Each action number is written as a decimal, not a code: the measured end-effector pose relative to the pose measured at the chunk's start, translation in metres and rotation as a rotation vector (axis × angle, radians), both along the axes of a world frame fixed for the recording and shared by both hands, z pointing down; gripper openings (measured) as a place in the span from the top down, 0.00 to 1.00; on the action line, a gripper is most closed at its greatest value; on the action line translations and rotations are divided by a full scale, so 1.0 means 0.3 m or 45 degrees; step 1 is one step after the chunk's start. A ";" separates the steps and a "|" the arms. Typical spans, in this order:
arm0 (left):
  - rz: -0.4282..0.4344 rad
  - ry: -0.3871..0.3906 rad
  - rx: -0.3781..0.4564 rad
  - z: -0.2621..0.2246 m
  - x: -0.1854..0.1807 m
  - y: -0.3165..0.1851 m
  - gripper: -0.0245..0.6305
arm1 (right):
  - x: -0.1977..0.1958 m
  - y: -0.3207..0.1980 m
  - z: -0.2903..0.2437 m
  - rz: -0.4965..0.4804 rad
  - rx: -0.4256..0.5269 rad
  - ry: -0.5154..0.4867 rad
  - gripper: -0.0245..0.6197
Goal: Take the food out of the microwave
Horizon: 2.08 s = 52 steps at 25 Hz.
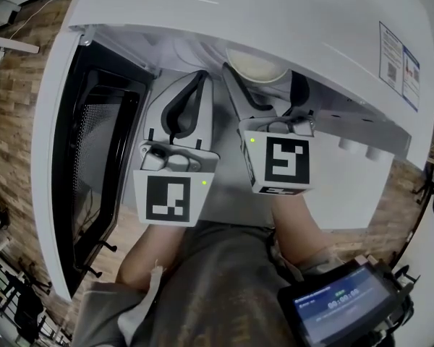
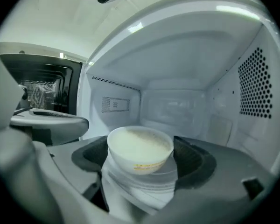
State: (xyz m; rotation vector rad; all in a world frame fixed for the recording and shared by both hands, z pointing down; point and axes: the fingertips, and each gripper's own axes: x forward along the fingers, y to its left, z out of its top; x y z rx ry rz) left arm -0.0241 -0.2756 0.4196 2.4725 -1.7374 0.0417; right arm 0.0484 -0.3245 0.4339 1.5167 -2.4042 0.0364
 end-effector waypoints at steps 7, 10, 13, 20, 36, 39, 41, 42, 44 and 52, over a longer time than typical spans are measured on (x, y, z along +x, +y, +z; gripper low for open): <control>0.013 0.005 0.001 -0.009 0.014 0.018 0.95 | 0.005 0.023 0.000 -0.026 -0.020 0.012 0.20; 0.014 0.003 0.000 -0.011 0.012 0.018 0.95 | -0.019 -0.003 0.002 -0.059 -0.030 0.019 0.14; 0.011 -0.003 -0.006 -0.006 0.002 0.016 0.95 | -0.035 -0.033 0.013 -0.074 -0.054 0.011 0.12; -0.008 -0.010 -0.013 -0.009 -0.046 0.018 0.95 | -0.078 -0.050 0.038 -0.106 -0.088 0.055 0.13; -0.005 -0.035 0.026 -0.102 0.014 0.244 0.95 | -0.021 0.257 -0.093 -0.126 0.029 0.000 0.13; -0.009 -0.033 0.043 -0.143 0.027 0.303 0.95 | -0.003 0.332 -0.148 -0.128 0.036 -0.006 0.13; -0.015 -0.029 0.052 -0.178 0.033 0.343 0.95 | 0.009 0.377 -0.196 -0.132 0.041 -0.016 0.13; -0.017 -0.029 0.059 -0.197 0.035 0.362 0.95 | 0.014 0.398 -0.223 -0.137 0.044 -0.022 0.13; -0.019 -0.032 0.077 -0.237 0.042 0.398 0.95 | 0.019 0.436 -0.281 -0.152 0.058 -0.028 0.13; -0.009 0.010 0.117 -0.387 0.108 0.434 0.95 | 0.075 0.477 -0.502 -0.176 0.117 -0.045 0.13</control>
